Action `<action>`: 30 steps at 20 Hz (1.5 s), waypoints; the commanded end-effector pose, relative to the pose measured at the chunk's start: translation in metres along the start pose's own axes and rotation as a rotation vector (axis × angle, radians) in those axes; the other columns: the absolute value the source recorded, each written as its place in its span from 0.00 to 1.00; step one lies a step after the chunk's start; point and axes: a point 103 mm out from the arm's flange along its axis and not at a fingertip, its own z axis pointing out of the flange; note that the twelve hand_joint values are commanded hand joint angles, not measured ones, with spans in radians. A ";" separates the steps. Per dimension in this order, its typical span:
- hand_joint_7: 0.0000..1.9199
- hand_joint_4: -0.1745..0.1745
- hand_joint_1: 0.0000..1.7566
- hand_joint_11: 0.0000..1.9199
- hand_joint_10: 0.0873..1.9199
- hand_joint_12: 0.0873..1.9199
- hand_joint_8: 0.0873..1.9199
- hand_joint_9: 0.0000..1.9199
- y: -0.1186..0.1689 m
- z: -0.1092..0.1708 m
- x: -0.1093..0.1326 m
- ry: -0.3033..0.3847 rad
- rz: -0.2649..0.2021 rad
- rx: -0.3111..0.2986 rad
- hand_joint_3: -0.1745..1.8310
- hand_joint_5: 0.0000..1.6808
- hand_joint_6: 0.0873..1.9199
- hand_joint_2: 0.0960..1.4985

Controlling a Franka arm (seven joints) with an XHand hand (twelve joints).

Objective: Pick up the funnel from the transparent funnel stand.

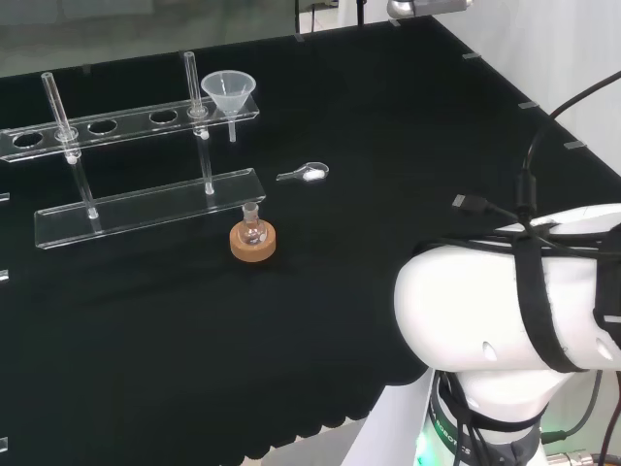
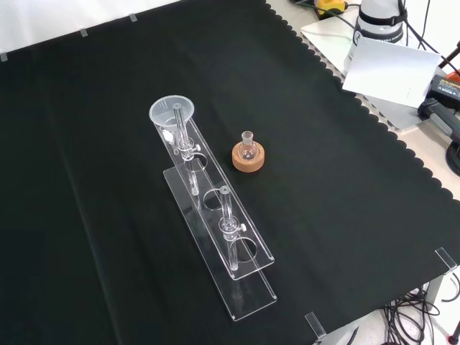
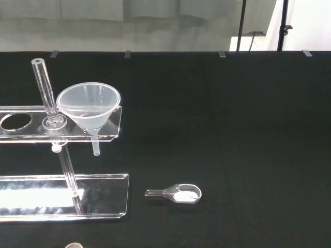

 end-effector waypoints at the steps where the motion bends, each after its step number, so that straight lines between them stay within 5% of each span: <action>1: 0.00 0.53 0.05 0.04 0.32 0.71 0.23 0.08 0.000 0.001 -0.001 -0.003 0.001 -0.011 0.32 0.15 0.00 0.70; 20: 0.00 0.54 0.00 0.03 0.31 0.70 0.23 0.07 0.019 0.013 -0.003 0.010 0.023 0.002 0.30 0.16 0.00 0.77; 30: 0.01 0.53 0.00 0.03 0.31 0.70 0.23 0.08 0.084 0.037 0.022 -0.005 -0.030 0.035 0.29 0.16 0.00 0.77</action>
